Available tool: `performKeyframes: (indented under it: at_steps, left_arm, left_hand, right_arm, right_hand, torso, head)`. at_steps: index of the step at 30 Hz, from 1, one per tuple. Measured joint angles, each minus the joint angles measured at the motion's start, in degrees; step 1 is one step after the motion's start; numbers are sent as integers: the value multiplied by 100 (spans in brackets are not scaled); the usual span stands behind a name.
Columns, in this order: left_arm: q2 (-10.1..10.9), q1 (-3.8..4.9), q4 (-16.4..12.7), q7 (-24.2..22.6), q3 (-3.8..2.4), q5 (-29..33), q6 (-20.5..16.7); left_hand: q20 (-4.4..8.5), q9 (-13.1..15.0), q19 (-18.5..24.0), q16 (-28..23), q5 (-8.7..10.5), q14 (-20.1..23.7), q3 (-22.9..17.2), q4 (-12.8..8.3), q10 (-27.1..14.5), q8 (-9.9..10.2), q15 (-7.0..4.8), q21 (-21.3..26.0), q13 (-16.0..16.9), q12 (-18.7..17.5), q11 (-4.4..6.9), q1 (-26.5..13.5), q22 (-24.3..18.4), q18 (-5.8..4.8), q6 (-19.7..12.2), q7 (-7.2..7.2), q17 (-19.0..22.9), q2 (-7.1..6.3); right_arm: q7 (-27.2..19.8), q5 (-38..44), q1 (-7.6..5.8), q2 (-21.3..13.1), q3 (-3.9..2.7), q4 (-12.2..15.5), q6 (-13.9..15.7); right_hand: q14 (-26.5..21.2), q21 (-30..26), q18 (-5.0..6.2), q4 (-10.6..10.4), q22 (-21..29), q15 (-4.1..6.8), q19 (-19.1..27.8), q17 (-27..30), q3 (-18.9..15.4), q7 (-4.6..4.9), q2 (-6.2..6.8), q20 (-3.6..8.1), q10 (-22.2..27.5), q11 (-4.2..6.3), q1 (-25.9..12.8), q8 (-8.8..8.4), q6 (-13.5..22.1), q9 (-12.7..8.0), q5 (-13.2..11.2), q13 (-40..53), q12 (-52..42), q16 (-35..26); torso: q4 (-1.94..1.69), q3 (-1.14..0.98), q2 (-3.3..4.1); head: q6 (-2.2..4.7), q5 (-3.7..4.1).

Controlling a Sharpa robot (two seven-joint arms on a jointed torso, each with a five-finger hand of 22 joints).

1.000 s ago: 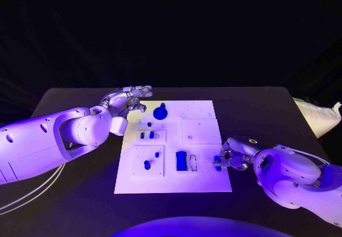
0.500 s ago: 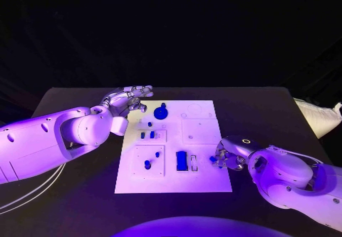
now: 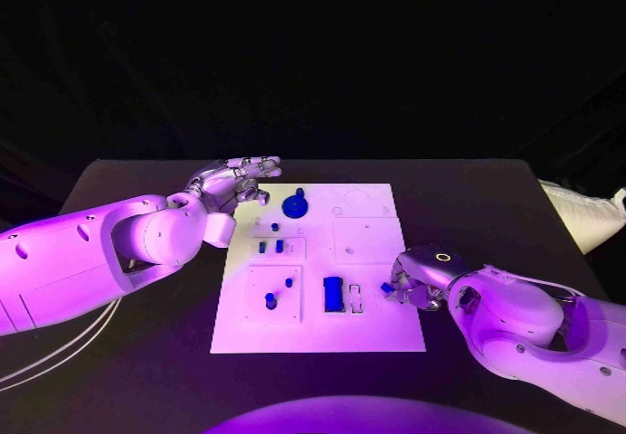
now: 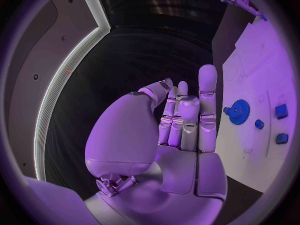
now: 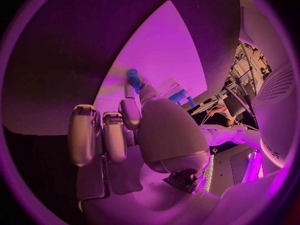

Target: Assemble the parts on the task board

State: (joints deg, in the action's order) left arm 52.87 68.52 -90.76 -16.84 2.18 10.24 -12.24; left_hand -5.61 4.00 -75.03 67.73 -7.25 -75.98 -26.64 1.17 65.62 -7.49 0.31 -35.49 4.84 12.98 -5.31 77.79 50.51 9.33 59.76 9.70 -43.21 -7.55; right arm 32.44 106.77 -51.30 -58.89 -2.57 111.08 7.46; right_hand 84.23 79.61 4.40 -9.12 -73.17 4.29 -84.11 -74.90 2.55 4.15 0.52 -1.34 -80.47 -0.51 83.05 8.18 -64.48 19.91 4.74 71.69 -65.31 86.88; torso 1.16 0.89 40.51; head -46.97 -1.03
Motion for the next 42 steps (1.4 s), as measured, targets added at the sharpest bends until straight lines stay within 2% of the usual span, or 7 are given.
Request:
performKeyframes:
  at_steps: [10, 16, 27, 28, 31, 32, 42]
  left_arm:
    - [-14, 0, 0, 5, 1, -23, 3]
    - [-24, 0, 1, 8, 1, -39, 4]
    - [-26, 0, 1, 12, 1, -54, 7]
    - [-26, 0, 1, 12, 1, -54, 7]
    - [-26, 0, 3, 13, 1, -56, 8]
    - [-26, 0, 3, 14, 1, -56, 8]
    - [-21, 0, -1, 15, 3, -59, 11]
  left_hand:
    - [0, 0, 0, 0, 0, 0, 0, 0, 0, 0, 0, 0, 0, 0, 0, 0, 0, 0, 0, 0, 0, 0]
    - [0, 0, 0, 0, 0, 0, 0, 0, 0, 0, 0, 34, 0, 0, 0, 0, -8, 0, 0, 0, 9, 0]
    - [0, 0, 0, 0, 0, 0, 0, 0, 0, 0, 0, 34, 0, 0, 0, 0, -7, 0, 0, 0, 8, 0]
    - [0, 0, 0, 0, 0, 0, 0, 0, 0, 0, 0, 34, 0, 0, 0, 0, -7, 0, 0, 0, 8, 0]
    - [0, 0, 0, 0, 0, 0, 0, 0, 0, 0, 0, 34, 0, 0, 0, 0, -7, 0, 0, 0, 8, 0]
    - [0, 0, 0, 0, 0, 0, 0, 0, 0, 0, 0, 34, 0, 0, 0, 0, -7, 0, 0, 0, 8, 0]
    - [0, 0, 0, 0, 0, 0, 0, 0, 0, 0, 0, 33, 0, 0, 0, 0, -6, 0, 0, 0, 8, 0]
  right_arm:
    - [24, 44, -13, 107, -18, -104, 3]
    - [25, 45, -20, 192, -18, -211, 20]
    - [50, -45, 14, 175, 2, -190, 269]
    - [54, -78, 23, 164, 6, -169, 321]
    - [69, -267, 45, 105, 14, -87, 505]
    - [77, -350, 46, 84, 16, -69, 561]
    - [176, -1631, -18, -31, 16, 195, 1116]
  right_hand:
    - [-2, 0, 0, -124, -17, 2, 0, -4, 431, -18, 227, 0, -6, -6, -153, -87, -55, 14, 364, -461, 15, 23]
    - [-4, 0, 0, -176, -25, 5, 0, -4, 503, -26, 343, 0, -6, -6, -237, -124, -64, 1138, 337, -461, 23, 23]
    - [-11, 0, 0, -233, -42, 10, 0, -3, 802, -34, 448, 0, -2, -10, -207, -227, -111, 1228, 561, -359, 38, 23]
    - [-15, 0, 0, -195, -42, 14, 0, -3, 903, -35, 479, 0, 30, -41, -238, -244, -111, 1211, 581, -164, 39, 23]
    - [-26, 0, 0, -193, -42, 25, 0, -3, 1006, -36, 519, -1, 30, -40, -283, -207, -111, 6, 645, 148, 44, 23]
    - [-35, 0, 0, -202, -42, 34, 0, -3, 1031, -37, 532, -1, 31, -40, -310, -212, -111, -89, 693, 151, 43, 23]
    - [-41, 0, 0, -232, -36, 42, 0, -2, 1154, -19, 529, -1, 32, -31, -473, -256, -135, -108, 892, 138, 13, 23]
  torso:
    - [-1, 1, -2]
    - [0, 7, -6]
    - [4, -2, 0]
    - [2, -3, 1]
    - [-2, -3, 2]
    - [-4, -3, 2]
    - [0, -3, 8]
  head:
    - [22, 19]
    - [37, 25]
    - [51, 10]
    - [51, 8]
    - [44, 7]
    - [40, 7]
    - [17, -3]
